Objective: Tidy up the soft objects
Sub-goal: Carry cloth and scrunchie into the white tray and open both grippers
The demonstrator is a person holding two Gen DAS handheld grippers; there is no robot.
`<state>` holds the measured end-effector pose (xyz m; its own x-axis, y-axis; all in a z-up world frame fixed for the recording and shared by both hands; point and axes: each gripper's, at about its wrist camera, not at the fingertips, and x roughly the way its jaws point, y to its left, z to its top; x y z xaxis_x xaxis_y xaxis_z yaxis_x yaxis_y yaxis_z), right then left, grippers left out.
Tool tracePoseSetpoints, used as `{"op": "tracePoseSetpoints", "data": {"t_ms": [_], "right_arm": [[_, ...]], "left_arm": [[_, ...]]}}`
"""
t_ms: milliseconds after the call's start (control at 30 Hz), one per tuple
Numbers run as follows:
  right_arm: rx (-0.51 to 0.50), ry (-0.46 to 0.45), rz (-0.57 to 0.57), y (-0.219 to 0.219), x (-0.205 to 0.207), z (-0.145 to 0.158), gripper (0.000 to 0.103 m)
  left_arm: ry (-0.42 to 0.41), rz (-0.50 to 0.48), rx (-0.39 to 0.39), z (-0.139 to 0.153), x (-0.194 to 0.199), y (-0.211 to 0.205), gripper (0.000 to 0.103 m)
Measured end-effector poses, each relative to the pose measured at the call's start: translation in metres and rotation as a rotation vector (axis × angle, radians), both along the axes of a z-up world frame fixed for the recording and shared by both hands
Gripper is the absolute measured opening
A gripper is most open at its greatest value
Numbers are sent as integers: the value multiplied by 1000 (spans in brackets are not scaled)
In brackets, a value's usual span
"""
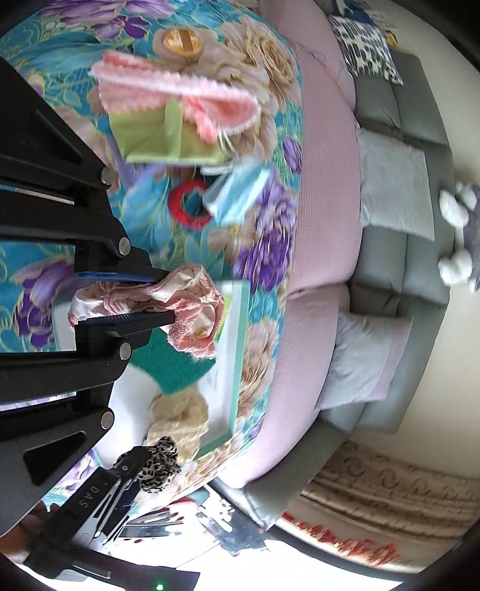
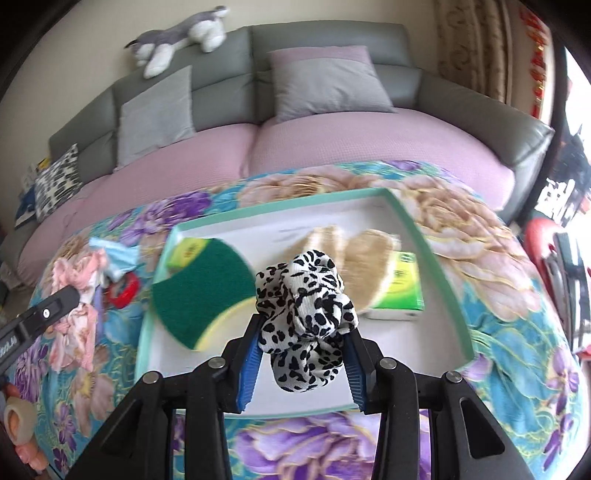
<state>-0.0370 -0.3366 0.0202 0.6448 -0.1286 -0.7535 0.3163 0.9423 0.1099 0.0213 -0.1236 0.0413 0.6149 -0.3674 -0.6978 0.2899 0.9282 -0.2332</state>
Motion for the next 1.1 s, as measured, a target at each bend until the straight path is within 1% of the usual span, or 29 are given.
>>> {"op": "tracePoseSetpoints", "data": {"t_ms": [167, 233, 333, 467, 500, 600, 800, 967, 1100], "right_arm": [[-6, 1, -62, -28, -14, -1, 43], [6, -2, -75, -37, -18, -2, 43], [23, 4, -72, -43, -20, -6, 43], [52, 32, -50, -44, -15, -18, 43], [64, 32, -49, -45, -14, -20, 45], [85, 39, -49, -46, -11, -26, 45], [113, 46, -45, -46, -4, -37, 45], [119, 58, -50, -47, 3, -46, 45], [101, 66, -60, -48, 5, -50, 45]], "left_arm": [[6, -114, 23, -4, -11, -46, 15], [12, -151, 39, -8, -14, -64, 15], [26, -194, 70, -16, -18, -84, 15], [66, -227, 129, -35, -17, -103, 15], [76, -232, 142, -40, -16, -107, 15], [104, -238, 176, -54, -12, -115, 15], [142, -215, 204, -74, 0, -117, 15], [141, -187, 191, -79, 9, -111, 16], [153, -180, 173, -84, 18, -107, 18]]}}
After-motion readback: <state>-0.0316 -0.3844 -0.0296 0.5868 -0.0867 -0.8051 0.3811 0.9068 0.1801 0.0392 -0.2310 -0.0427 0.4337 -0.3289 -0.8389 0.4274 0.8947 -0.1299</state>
